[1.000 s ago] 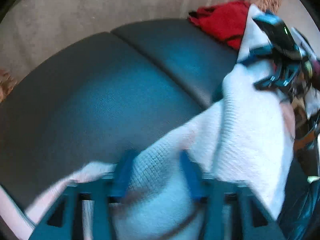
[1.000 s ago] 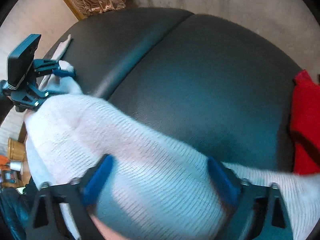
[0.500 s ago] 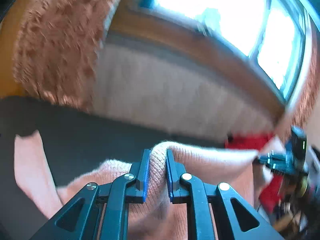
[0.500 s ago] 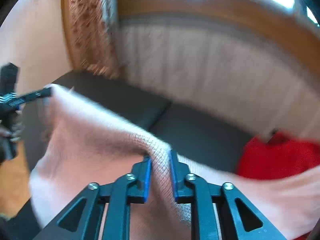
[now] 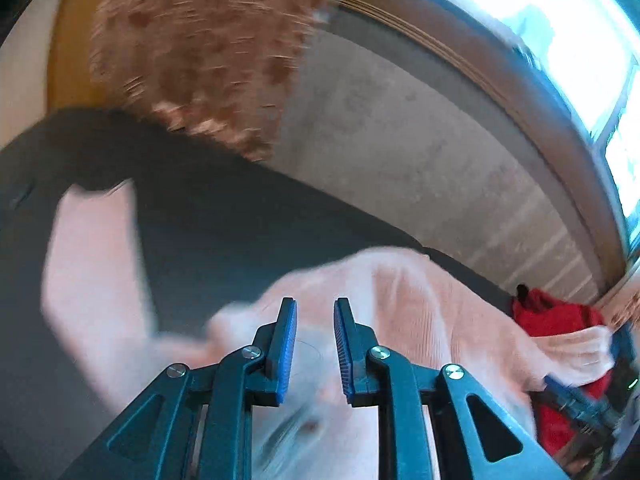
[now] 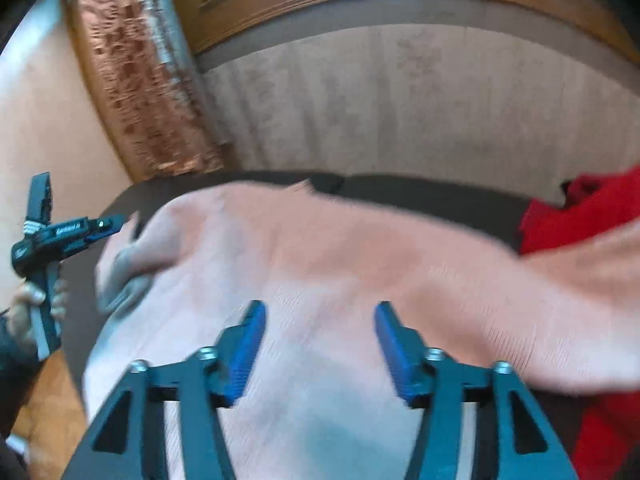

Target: Fold clothes

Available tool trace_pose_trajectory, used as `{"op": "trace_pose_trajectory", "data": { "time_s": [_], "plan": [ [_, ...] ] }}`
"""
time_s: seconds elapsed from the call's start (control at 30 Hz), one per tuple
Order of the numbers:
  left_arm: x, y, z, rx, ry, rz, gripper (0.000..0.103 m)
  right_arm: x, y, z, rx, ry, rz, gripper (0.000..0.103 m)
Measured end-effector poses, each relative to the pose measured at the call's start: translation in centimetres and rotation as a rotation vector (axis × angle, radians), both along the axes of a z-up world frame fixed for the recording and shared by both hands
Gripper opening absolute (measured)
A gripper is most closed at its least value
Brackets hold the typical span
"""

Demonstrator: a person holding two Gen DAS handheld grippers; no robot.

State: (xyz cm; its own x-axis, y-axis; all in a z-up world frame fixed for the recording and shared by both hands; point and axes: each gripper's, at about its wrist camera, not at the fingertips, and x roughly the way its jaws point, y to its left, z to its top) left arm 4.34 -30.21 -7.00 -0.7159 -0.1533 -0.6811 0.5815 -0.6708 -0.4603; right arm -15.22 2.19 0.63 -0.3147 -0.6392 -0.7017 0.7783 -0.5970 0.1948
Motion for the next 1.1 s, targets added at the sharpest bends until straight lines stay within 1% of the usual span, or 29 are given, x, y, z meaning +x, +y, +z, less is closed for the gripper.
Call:
{"op": "trace_pose_trajectory", "data": {
  "time_s": [0.03,0.1,0.17,0.2,0.23,0.27,0.3,0.33,0.37,0.4,0.43,0.47,0.5,0.53,0.6,0.63,0.7,0.8,0.9,0.97,1.03,1.1],
  "plan": [
    [2.0,-0.1,-0.2,0.023,0.008,0.016,0.018,1.0,0.5,-0.8,-0.001,-0.007,0.009,0.064],
    [5.2,-0.2,-1.5,0.086,0.0,0.022,0.019,2.1,1.5,-2.4,0.008,-0.028,-0.003,0.066],
    [8.6,1.0,-2.2,0.13,-0.027,0.024,0.02,2.2,2.0,-4.2,-0.001,-0.078,-0.044,0.066],
    [10.0,1.8,-2.7,0.159,-0.036,0.015,0.02,2.3,2.1,-5.0,0.004,-0.087,-0.068,0.066],
    [11.4,2.9,-3.3,0.202,-0.033,-0.002,0.022,2.4,2.2,-5.9,0.007,-0.097,-0.093,0.067],
    [12.5,4.0,-3.9,0.254,-0.024,-0.019,0.029,2.3,2.2,-6.9,0.004,-0.109,-0.118,0.067],
    [13.3,5.2,-4.4,0.301,-0.01,-0.032,0.031,2.3,2.2,-7.7,0.0,-0.113,-0.14,0.067],
    [13.9,6.3,-4.7,0.345,0.005,-0.043,0.035,2.4,2.2,-7.8,-0.007,-0.091,-0.149,0.067],
    [14.4,7.4,-5.0,0.389,0.021,-0.053,0.036,2.5,2.0,-7.8,-0.008,-0.072,-0.155,0.067],
    [14.5,8.3,-5.4,0.43,0.03,-0.068,0.037,2.5,1.6,-8.0,0.01,-0.062,-0.148,0.071],
    [14.3,9.4,-5.8,0.456,0.031,-0.083,0.04,2.5,1.3,-8.0,0.014,-0.056,-0.136,0.076],
    [14.0,10.6,-6.1,0.475,0.029,-0.099,0.044,2.6,1.1,-8.1,0.018,-0.049,-0.123,0.078],
    [13.7,11.6,-6.3,0.486,0.03,-0.109,0.045,2.6,0.9,-8.2,0.02,-0.046,-0.11,0.085],
    [13.3,12.4,-6.6,0.493,0.031,-0.115,0.046,2.5,0.8,-8.2,0.012,-0.056,-0.096,0.09],
    [12.5,14.0,-7.0,0.495,0.025,-0.13,0.049,2.2,0.7,-8.3,-0.005,-0.074,-0.071,0.093],
    [12.0,14.6,-7.3,0.471,0.001,-0.121,0.049,2.2,0.8,-8.3,-0.013,-0.08,-0.069,0.094],
    [11.3,15.0,-8.1,0.436,-0.047,-0.066,0.049,2.1,0.9,-8.4,-0.029,-0.092,-0.066,0.094],
    [11.5,15.7,-8.3,0.421,-0.051,0.0,0.049,2.0,1.3,-8.3,-0.055,-0.107,-0.067,0.094],
    [12.0,16.2,-7.9,0.393,-0.081,0.041,0.049,2.1,1.9,-8.4,-0.08,-0.125,-0.066,0.096],
    [12.2,16.5,-8.1,0.374,-0.093,0.063,0.049,2.1,1.8,-8.4,-0.098,-0.139,-0.062,0.097],
    [11.6,16.6,-8.3,0.348,-0.106,0.062,0.049,2.2,1.8,-8.5,-0.104,-0.142,-0.062,0.098],
    [10.7,16.3,-8.6,0.33,-0.095,0.076,0.05,2.6,1.7,-8.7,-0.101,-0.139,-0.059,0.099]
  ]
}}
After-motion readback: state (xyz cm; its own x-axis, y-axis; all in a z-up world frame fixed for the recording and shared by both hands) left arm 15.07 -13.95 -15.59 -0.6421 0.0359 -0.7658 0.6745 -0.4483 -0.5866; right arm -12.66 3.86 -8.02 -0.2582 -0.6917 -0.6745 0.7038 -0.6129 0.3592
